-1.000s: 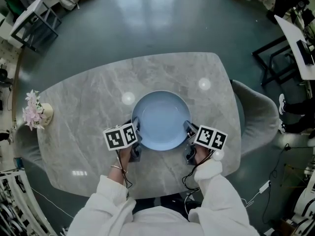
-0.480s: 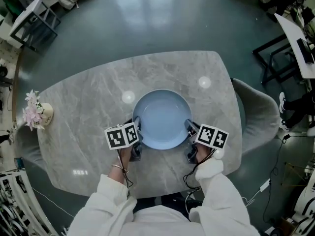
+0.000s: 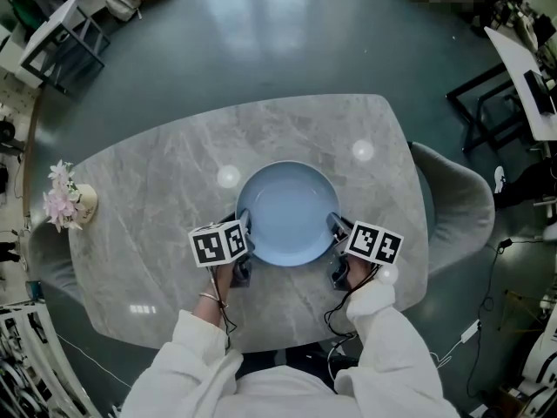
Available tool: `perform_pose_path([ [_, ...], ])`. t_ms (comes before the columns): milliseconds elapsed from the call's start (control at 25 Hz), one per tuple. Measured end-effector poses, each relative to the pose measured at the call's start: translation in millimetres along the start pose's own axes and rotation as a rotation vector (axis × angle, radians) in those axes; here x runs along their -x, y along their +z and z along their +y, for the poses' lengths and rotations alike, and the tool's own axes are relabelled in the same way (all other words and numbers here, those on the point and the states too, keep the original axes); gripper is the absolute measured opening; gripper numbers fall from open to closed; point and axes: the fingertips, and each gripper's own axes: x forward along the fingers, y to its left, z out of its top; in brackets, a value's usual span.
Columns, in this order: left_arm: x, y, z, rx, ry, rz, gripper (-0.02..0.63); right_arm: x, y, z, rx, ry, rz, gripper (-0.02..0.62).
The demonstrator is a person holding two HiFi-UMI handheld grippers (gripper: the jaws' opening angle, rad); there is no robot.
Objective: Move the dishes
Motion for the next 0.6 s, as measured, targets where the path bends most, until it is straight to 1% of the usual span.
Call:
perform_pose_path([
  [280, 1.3, 0.9, -4.8, -0.004, -0.018, -0.014, 0.084, 0.7, 1.8, 3.4, 0.011, 0.003, -0.013, 0.079],
  [320, 2.4, 1.8, -5.1, -0.005, -0.018, -0.019, 0.086, 1.2, 2.1, 4.6, 0.01, 0.006, -0.016, 0.09],
  [400, 3.8, 3.4, -5.0, -0.004, -0.018, -0.03, 0.092, 2.4, 3.4, 6.8, 0.012, 0.01, -0.022, 0.139],
  [440, 4.5, 4.1, -4.2, -0.003, -0.016, -0.035, 0.095, 2.9, 4.1, 7.8, 0.015, 0.01, -0.025, 0.152],
  [600, 9.9, 6.2, 1.1, -0.001, 0.001, -0.047, 0.115, 6.4, 7.7, 9.2, 0.012, 0.008, -0.046, 0.169],
])
